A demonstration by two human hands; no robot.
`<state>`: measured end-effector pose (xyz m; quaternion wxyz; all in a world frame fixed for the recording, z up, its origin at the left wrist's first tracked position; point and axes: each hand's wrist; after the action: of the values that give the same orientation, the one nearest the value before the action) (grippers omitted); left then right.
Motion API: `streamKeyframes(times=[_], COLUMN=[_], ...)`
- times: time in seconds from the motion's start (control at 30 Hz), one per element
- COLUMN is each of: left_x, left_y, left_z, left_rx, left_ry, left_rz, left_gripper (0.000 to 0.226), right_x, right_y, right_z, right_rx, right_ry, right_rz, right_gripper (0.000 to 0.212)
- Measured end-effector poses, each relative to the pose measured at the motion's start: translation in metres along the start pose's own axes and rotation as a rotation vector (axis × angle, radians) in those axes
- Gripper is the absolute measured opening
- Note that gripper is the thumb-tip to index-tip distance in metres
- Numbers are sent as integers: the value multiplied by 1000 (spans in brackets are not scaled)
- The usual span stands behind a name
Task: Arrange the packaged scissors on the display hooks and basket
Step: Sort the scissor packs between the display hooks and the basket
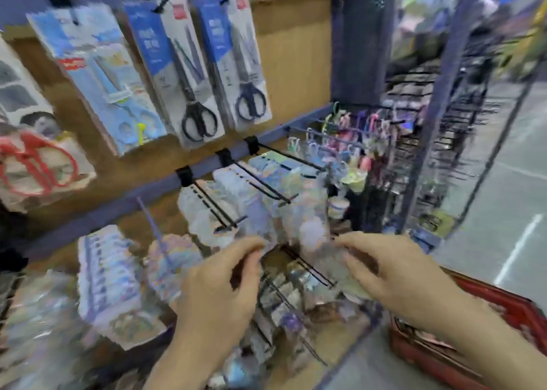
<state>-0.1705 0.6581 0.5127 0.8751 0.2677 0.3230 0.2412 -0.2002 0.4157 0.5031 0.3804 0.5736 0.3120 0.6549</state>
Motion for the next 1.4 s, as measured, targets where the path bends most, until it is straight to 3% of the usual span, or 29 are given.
streamKeyframes(times=[0.1,0.3,0.47,0.7,0.93,1.13,1.27,1.4], left_x=[-18,-49,-91,-123,-97,-39,5,39], left_y=[-67,-213,-334,-475,-617,-755,-842,-918], left_z=[-11,-43,-71,-89,-87,-106,-135,-163], left_rx=[161,516,722,1005,1122,1221,1257,1279], left_ry=[-71,-132,-126,32,119,129,103,-5], left_rz=[-57,-124,-137,-154,-150,-136,-91,-5], left_gripper=[23,25,25,25,30,34,40,64], right_x=[-71,-220,-335,-453,-538,-615,-682,-749], right_y=[-1,-1,9,0,-63,-153,-225,-298], right_z=[-43,-137,-210,-267,-232,-168,-131,-103], right_rx=[56,136,124,-52,-121,-90,-20,63], right_ry=[-156,-576,-882,-1245,-1359,-1384,-1376,-1366], right_rz=[-153,-194,-51,177,294,379,358,343], right_gripper=[31,26,36,32,32,31,44,56])
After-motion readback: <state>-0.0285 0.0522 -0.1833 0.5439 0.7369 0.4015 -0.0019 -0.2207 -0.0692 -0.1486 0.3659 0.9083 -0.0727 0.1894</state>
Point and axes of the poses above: each hand's wrist, its own z-axis towards the middle knuckle, its own y-axis out of the back of the hand, x = y × z, and after that the axes turned 9 degrees about -y, right-handed
